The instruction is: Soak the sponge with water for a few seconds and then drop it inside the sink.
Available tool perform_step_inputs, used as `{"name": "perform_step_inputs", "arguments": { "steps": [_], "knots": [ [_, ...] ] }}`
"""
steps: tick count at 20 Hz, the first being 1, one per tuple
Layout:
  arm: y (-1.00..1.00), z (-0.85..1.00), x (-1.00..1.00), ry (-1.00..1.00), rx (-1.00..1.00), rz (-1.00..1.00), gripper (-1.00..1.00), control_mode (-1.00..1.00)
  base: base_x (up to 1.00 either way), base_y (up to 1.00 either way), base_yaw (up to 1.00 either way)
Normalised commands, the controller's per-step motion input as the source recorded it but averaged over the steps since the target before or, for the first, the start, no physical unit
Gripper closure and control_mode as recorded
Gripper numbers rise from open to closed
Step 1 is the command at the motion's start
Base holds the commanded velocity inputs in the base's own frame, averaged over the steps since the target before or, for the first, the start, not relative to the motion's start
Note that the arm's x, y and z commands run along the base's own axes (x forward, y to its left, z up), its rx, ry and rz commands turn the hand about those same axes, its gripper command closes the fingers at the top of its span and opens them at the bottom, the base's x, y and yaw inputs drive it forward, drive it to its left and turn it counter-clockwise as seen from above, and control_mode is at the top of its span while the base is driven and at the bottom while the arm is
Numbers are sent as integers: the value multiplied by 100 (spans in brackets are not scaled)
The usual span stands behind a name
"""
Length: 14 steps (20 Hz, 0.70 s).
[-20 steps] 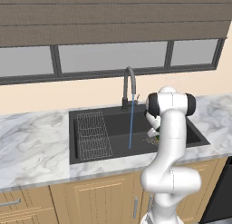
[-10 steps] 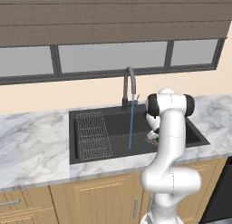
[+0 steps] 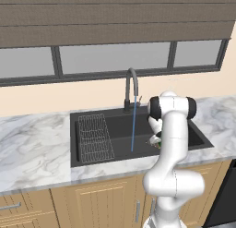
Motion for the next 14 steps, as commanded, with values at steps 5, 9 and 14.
{"name": "perform_step_inputs", "arguments": {
  "steps": [5, 9, 14],
  "knots": [
    [0, 0, 0, 0, 0, 0, 100, -100, 0, 0, 0],
    [0, 0, 0, 0, 0, 0, -100, -100, 0, 0, 0],
    [0, 0, 0, 0, 0, 0, -100, -100, 0, 0, 0]
  ]
}}
